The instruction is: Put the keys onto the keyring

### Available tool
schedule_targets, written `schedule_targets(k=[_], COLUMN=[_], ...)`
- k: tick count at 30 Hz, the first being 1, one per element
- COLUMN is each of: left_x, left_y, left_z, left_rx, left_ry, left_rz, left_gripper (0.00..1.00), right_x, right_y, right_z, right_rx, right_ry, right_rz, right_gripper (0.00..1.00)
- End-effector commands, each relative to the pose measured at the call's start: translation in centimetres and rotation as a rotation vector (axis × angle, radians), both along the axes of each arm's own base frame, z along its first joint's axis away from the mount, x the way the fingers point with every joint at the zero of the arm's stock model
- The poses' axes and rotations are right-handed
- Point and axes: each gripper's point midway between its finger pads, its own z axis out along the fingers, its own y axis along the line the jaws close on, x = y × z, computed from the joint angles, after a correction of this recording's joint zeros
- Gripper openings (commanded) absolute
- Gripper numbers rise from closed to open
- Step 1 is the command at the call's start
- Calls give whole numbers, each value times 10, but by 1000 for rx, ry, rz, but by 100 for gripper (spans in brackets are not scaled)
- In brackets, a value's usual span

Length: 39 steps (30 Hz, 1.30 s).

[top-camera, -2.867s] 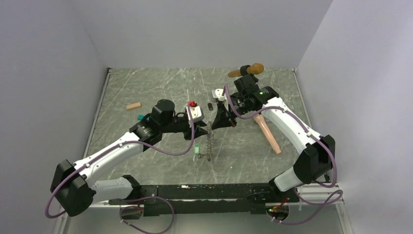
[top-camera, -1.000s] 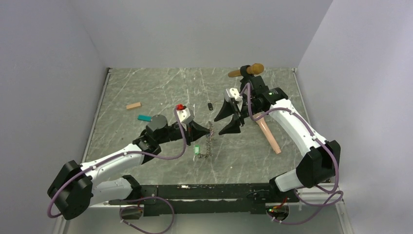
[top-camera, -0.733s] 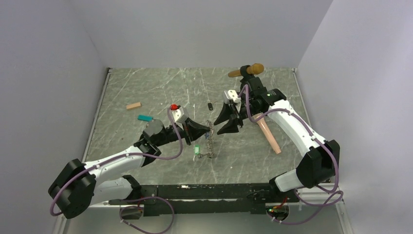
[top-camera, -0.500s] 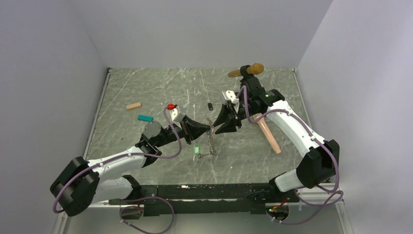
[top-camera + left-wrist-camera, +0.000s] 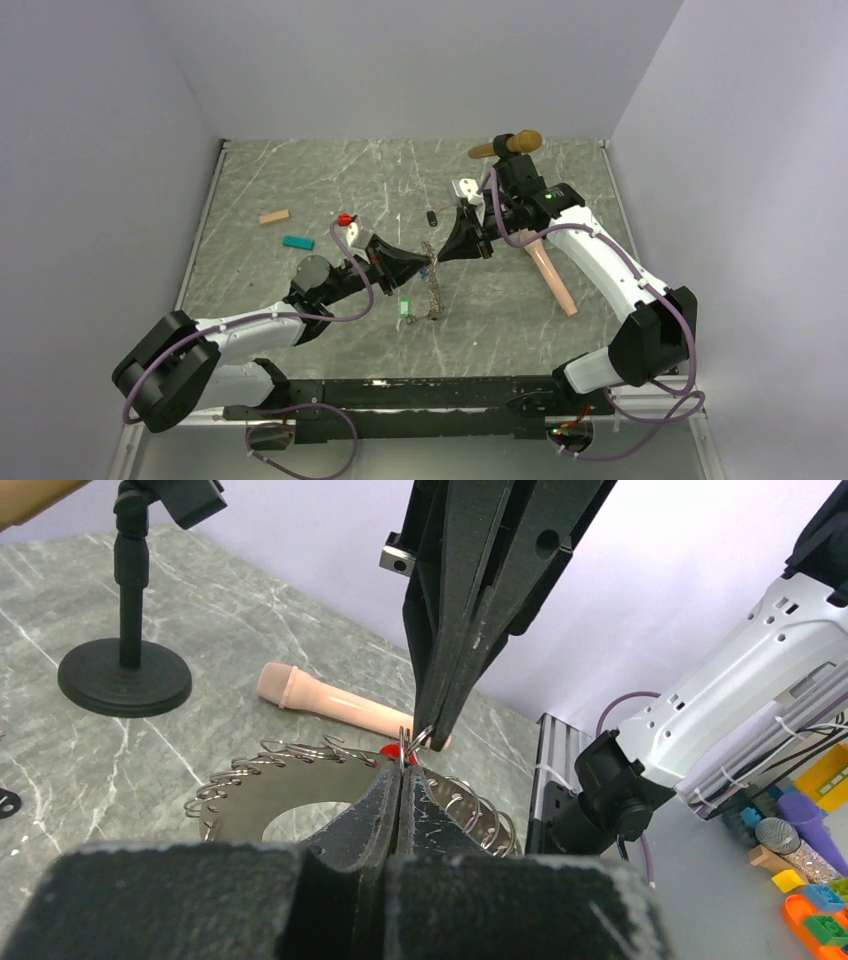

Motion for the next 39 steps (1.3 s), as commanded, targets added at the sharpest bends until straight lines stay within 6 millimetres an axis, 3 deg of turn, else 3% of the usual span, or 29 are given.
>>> schedule_targets(k=[1, 8, 21, 33, 39], left_x=[-8, -11, -11, -28, -27], left_y=[2, 3, 4, -7, -8], left_z=[37, 39, 46, 26, 20], left_rx=[-136, -172, -197, -43, 34], left_ry=[-67, -70, -90, -185, -217], left_rz=[-31, -47, -60, -228, -246], left_gripper=[0, 0, 0, 0, 0], right_x=[11, 7, -20, -21, -20], right_y=[3, 1, 7, 2, 0], right_z=[6, 3, -7, 22, 28], right_rx=[5, -10, -21, 80, 104], right_ry=[-46, -71, -106, -34, -4], right_rz=[-37, -25, 99, 87, 76], right_gripper=[2, 0, 0, 34, 36])
